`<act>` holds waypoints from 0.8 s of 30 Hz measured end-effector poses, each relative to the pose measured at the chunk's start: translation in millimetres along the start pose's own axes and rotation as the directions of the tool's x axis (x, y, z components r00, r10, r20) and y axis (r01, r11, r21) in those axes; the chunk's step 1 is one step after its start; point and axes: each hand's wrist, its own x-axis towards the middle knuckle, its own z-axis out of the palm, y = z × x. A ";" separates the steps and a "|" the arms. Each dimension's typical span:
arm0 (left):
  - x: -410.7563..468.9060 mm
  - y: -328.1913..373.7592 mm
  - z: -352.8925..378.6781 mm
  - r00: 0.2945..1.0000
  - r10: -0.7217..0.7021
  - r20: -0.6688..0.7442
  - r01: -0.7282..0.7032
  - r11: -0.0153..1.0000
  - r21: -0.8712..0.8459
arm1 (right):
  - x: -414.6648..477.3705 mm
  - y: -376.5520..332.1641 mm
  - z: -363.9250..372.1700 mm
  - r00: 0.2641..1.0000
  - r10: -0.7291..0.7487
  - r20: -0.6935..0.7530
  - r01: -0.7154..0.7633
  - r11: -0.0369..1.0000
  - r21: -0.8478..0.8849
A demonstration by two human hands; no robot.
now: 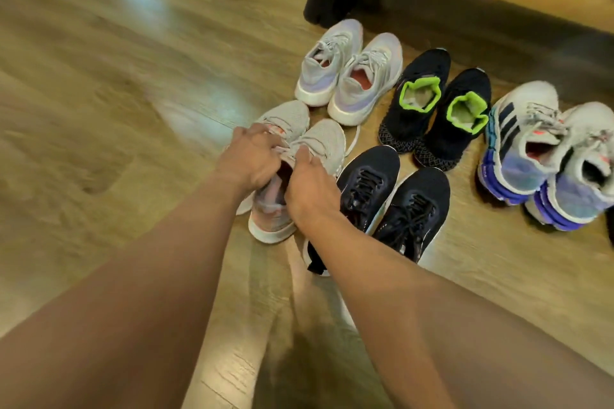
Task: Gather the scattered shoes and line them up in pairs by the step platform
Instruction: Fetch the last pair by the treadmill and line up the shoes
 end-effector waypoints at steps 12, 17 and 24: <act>-18.7 -13.0 -4.5 0.994 0.099 -0.053 -0.097 0.995 0.039 | -4.2 -10.5 3.0 0.992 0.060 -0.108 -0.050 0.995 0.091; -21.2 -2.9 -4.3 0.998 -0.031 -0.058 0.033 0.999 0.035 | -2.3 -7.9 -1.9 0.999 0.027 0.031 -0.030 0.997 0.077; -25.2 60.7 -19.1 0.909 0.337 -0.244 -0.265 0.921 0.286 | -32.8 26.6 -33.2 0.977 -0.173 -0.129 0.183 0.981 0.069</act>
